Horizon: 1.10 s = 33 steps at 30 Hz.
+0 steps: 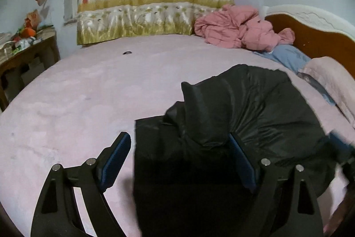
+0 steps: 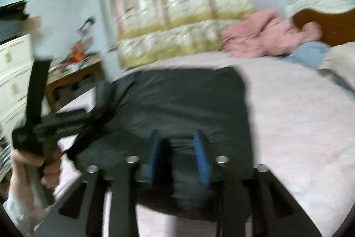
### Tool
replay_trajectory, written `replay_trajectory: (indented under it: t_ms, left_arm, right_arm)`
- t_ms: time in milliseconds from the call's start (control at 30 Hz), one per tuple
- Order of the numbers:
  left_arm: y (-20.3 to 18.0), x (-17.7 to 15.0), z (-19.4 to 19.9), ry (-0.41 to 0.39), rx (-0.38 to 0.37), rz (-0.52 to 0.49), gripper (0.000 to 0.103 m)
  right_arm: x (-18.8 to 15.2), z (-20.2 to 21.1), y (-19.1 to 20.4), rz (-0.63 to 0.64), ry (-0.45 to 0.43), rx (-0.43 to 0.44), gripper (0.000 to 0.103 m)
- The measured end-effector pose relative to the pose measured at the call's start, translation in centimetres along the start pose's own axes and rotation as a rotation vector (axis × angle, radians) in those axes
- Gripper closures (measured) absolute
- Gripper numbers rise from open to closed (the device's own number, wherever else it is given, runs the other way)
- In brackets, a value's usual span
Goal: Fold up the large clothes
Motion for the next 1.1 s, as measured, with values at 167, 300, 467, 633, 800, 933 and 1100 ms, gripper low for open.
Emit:
replay_trajectory:
  t_ms: [167,300,467,633,800,933,1100]
  left_arm:
    - [1.0,-1.5,-1.6,0.037,0.032,-0.003,0.016]
    - [2.2,-2.7,-2.4,0.079,0.033,0.037,0.016]
    - [2.4,-4.2,-2.7,0.095,0.042,0.038,0.015]
    - [2.8,-5.0,-2.9,0.112,0.026,0.064,0.015]
    - [3.0,-5.2,-3.3,0.117,0.005,0.079,0.014]
    - [3.1,-5.3,-3.5,0.131,-0.009,0.089,0.013]
    - [3.1,-5.1,-3.2,0.112,-0.056,0.103,0.013]
  right_arm:
    - [0.7,0.1,-4.7,-0.078,0.007,-0.062,0.032]
    - [0.2,-0.7,-7.8,-0.160,0.057,-0.041,0.024]
    - [-0.7,-3.1,-8.2,-0.264,0.115,0.114,0.022]
    - [-1.1,-4.7,-6.5,-0.250,0.145,0.156,0.017]
    - [-1.9,-6.1,-5.0,-0.224,0.188,0.132,0.017]
    - [-2.2,-5.9,-4.9,-0.232,0.178,0.120,0.016]
    - [-4.0,-6.4,-4.7,-0.292,0.203,0.200,0.021]
Point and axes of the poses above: each gripper's, at about its wrist camera, not at the fingertips, and z roughly against the way its jaws point, y to its left, x to its top, the point moved 9 cm from there along -z, roughly the way its jaws point, and after that the axes turned 5 degrees about z, right-handed, at the moved point
